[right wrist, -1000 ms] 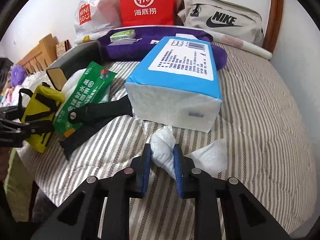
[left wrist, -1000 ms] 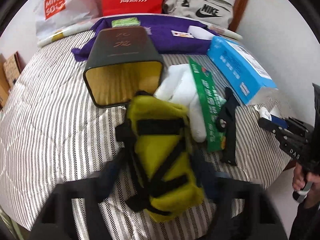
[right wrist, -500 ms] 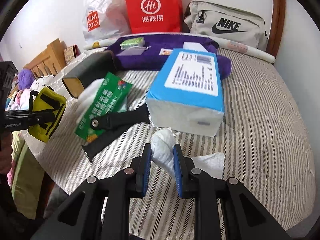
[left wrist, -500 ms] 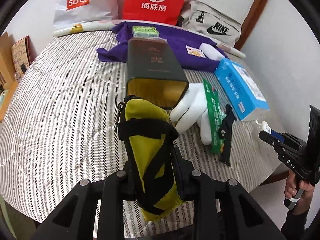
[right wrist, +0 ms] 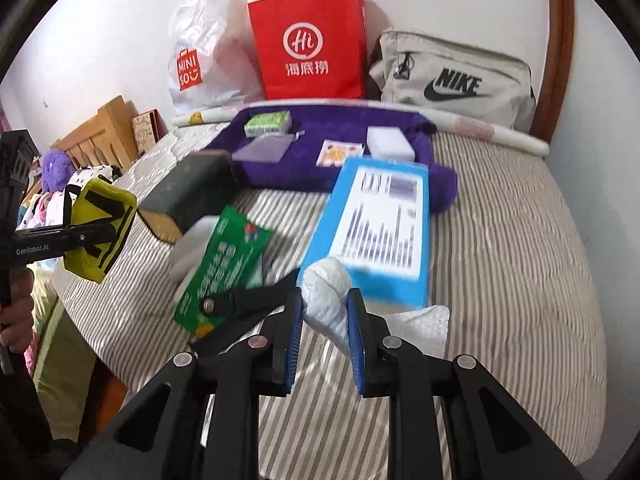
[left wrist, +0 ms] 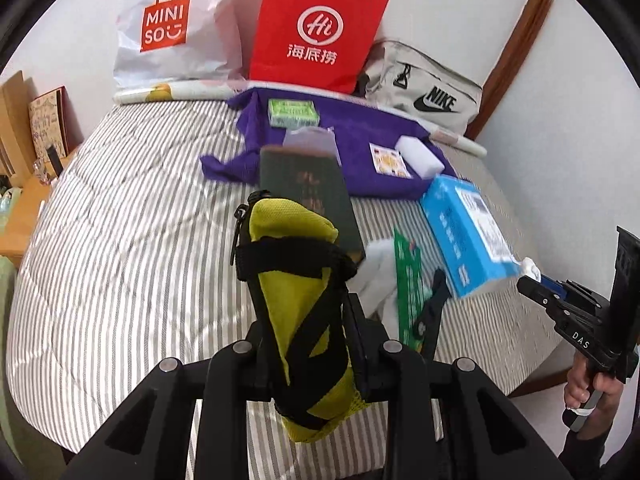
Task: Organize soft objects
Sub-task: 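Carry the yellow-black pouch and white tissue with both tools over the purple cloth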
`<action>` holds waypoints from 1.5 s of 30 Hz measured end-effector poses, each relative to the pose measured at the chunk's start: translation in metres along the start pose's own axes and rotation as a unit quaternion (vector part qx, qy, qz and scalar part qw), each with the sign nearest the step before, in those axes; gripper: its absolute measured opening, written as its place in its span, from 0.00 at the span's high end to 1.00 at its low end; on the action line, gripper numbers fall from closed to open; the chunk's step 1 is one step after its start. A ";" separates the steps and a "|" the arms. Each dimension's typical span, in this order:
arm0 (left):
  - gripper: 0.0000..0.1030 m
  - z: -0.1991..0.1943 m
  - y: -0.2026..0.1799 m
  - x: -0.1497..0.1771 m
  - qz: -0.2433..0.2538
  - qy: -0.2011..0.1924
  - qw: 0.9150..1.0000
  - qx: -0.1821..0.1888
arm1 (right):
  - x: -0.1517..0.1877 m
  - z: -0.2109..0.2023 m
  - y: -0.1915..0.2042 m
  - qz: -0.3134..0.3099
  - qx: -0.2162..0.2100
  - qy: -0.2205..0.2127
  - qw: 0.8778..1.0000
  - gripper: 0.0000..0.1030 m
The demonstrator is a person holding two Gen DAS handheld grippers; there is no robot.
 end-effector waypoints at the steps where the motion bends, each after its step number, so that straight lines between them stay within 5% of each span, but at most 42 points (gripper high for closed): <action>1: 0.75 0.001 0.000 -0.006 -0.002 -0.001 1.000 0.001 | -0.005 0.001 -0.001 -0.001 -0.002 -0.001 1.000 0.79; 24: 0.75 0.055 -0.009 -0.138 0.019 -0.003 1.000 -0.009 | -0.141 0.068 -0.023 -0.018 -0.013 -0.031 0.999 0.79; 45: 0.75 0.179 -0.020 -0.199 0.009 0.103 0.994 0.028 | -0.187 0.179 -0.037 -0.036 -0.030 0.062 0.997 0.79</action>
Point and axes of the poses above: each gripper's, at about its wrist camera, not at the fingertips, and z roughly the way its jaws point, y to its left, x to its underside, the point moved 2 cm from there along z, roughly the way its jaws point, and after that the axes turned 1 degree about -x, right-handed, at the moved point
